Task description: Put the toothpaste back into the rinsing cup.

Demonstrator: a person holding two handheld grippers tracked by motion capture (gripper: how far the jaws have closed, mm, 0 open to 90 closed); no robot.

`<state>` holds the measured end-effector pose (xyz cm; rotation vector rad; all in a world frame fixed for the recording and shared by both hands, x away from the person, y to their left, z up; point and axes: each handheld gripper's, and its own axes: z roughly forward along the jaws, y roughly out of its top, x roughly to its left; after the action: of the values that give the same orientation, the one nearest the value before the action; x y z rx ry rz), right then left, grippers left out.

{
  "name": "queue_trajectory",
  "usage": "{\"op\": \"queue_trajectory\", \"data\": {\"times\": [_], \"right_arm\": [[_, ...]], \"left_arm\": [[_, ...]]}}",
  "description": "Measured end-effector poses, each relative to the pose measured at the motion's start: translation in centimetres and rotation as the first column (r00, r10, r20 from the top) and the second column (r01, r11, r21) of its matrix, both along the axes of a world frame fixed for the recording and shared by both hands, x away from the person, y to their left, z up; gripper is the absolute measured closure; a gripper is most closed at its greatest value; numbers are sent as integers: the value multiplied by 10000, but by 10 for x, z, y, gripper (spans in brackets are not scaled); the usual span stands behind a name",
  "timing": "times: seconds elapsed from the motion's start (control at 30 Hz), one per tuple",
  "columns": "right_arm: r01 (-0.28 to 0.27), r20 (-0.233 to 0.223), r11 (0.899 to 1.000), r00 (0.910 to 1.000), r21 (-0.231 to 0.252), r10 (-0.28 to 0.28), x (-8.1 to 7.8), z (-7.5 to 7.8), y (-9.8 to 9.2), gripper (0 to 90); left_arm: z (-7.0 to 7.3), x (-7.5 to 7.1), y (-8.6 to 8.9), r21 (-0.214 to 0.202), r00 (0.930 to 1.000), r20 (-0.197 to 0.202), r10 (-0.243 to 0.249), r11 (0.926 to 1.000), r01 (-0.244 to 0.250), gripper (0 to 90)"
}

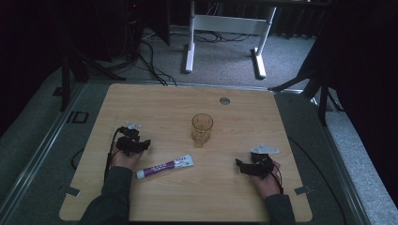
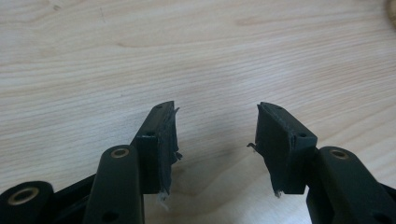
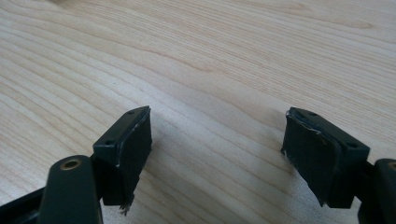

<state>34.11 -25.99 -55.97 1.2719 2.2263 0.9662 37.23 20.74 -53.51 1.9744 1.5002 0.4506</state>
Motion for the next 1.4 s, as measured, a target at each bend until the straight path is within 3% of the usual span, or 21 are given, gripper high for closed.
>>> {"op": "queue_trajectory", "data": {"times": [0.43,0.83,1.4], "right_arm": [[7,-3,10000,10000,5,-7,0,0,0,236],[-1,10,10000,10000,1,1,0,0,0,236],[0,10,10000,10000,0,0,0,0,0,235]], "left_arm": [[27,-17,5,-195,9983,195,-556,9982,560,459],[53,-32,-4,-361,9911,835,-1039,9936,1072,460],[64,-37,-8,-225,9813,888,-1706,9846,1733,467]]}}
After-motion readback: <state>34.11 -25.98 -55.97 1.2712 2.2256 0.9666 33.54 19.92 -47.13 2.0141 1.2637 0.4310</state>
